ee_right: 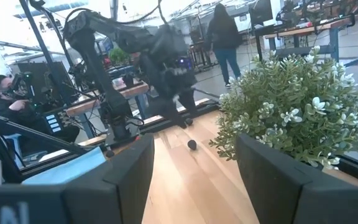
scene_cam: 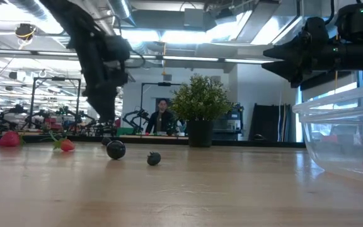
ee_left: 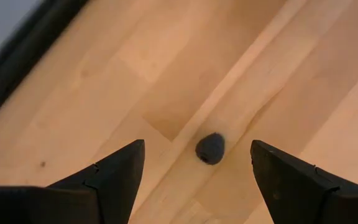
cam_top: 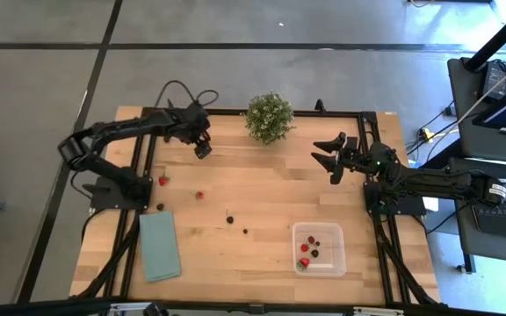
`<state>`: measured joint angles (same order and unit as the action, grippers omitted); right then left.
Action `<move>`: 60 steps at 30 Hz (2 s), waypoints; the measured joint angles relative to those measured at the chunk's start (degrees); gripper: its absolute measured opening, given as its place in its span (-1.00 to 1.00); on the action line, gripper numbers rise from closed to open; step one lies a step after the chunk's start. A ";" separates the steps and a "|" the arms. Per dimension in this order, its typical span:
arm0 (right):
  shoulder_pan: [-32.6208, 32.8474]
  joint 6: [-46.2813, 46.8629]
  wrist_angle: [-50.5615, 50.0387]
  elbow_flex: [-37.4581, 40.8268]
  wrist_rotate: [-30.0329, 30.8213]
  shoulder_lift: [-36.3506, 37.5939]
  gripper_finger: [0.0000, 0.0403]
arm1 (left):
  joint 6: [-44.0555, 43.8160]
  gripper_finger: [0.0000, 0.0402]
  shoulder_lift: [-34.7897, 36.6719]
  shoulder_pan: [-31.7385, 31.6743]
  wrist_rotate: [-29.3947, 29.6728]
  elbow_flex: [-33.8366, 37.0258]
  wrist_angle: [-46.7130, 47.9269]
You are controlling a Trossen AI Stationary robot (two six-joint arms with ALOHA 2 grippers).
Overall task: Pick and placing Produce into tupperware
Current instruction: Put the top blackberry into the bin
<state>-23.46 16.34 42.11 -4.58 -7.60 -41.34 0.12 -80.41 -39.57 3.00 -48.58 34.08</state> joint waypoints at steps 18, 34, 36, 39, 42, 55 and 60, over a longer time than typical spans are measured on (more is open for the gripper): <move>0.01 0.00 0.00 -0.02 0.00 0.00 0.12 | 0.50 0.41 -12.03 2.66 -1.04 0.00 -2.54; 0.02 -0.02 -0.09 -0.02 0.02 0.00 0.12 | 0.59 0.32 -14.46 4.03 -1.24 -0.02 -4.30; 0.00 -0.02 -0.10 -0.02 0.02 0.00 0.12 | 0.55 0.27 -14.46 4.32 -1.15 -0.02 -4.30; 0.00 -0.02 -0.11 -0.02 0.02 0.00 0.12 | 0.48 0.17 -14.46 4.88 -0.95 -0.02 -4.30; 0.01 -0.02 -0.11 -0.02 0.02 0.00 0.12 | 0.07 0.07 -14.48 5.28 -0.93 -0.04 -4.26; 0.02 0.09 -0.11 -0.02 0.02 0.00 0.12 | 0.11 -0.39 -14.48 5.27 -0.01 0.00 -4.26; 0.01 0.11 -0.11 -0.02 0.02 0.00 0.12 | 0.11 -0.55 -14.51 5.29 2.10 0.00 -4.81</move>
<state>-23.45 16.45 42.00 -4.60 -7.57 -41.34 0.23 -94.91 -34.28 5.09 -48.58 29.28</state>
